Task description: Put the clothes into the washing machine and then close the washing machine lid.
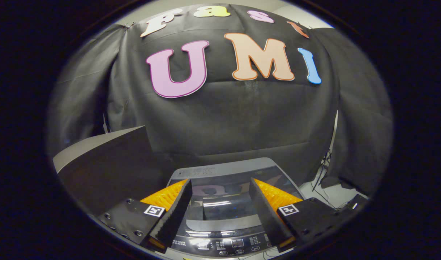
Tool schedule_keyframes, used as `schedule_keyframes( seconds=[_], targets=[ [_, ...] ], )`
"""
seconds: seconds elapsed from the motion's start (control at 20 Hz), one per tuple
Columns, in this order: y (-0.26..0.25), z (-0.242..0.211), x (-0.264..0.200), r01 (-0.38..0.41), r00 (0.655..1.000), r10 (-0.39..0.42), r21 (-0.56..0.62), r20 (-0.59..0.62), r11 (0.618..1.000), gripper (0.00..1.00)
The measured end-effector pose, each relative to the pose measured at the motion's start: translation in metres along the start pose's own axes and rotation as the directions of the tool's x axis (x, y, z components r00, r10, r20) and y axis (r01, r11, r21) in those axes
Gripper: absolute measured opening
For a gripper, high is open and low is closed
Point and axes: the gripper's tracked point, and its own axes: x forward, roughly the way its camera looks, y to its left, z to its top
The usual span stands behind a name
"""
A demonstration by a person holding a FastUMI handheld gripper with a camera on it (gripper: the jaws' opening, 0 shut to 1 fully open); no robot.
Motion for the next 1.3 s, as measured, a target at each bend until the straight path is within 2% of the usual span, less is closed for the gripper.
schedule_keyframes(
  seconds=[0.3, 0.55, 0.65, 0.75, 0.85, 0.9, 1.05, 1.2, 1.3],
  targets=[
    [-0.009, -0.006, -0.034, 0.018, 1.0, -0.018, -0.037, -0.017, 0.999, 0.98],
    [0.015, -0.024, -0.077, -0.1, 0.993, 0.091, -0.118, -0.078, 0.988, 0.98],
    [0.019, -0.03, -0.099, -0.119, 0.991, 0.11, -0.116, -0.083, 0.986, 0.98],
    [0.028, -0.031, -0.119, -0.153, 0.987, 0.15, -0.066, -0.052, 0.986, 0.98],
    [0.033, -0.032, -0.134, -0.141, 0.99, 0.141, -0.066, -0.011, 0.988, 0.98],
    [0.033, -0.037, -0.144, -0.118, 0.993, 0.119, -0.085, 0.001, 0.989, 0.98],
    [0.046, -0.048, -0.168, -0.117, 0.991, 0.127, -0.173, 0.046, 0.978, 0.98],
    [0.061, -0.05, -0.192, -0.149, 0.982, 0.17, -0.21, 0.085, 0.966, 0.98],
    [0.061, -0.05, -0.206, -0.129, 0.98, 0.162, -0.254, 0.112, 0.958, 0.98]
  ],
)
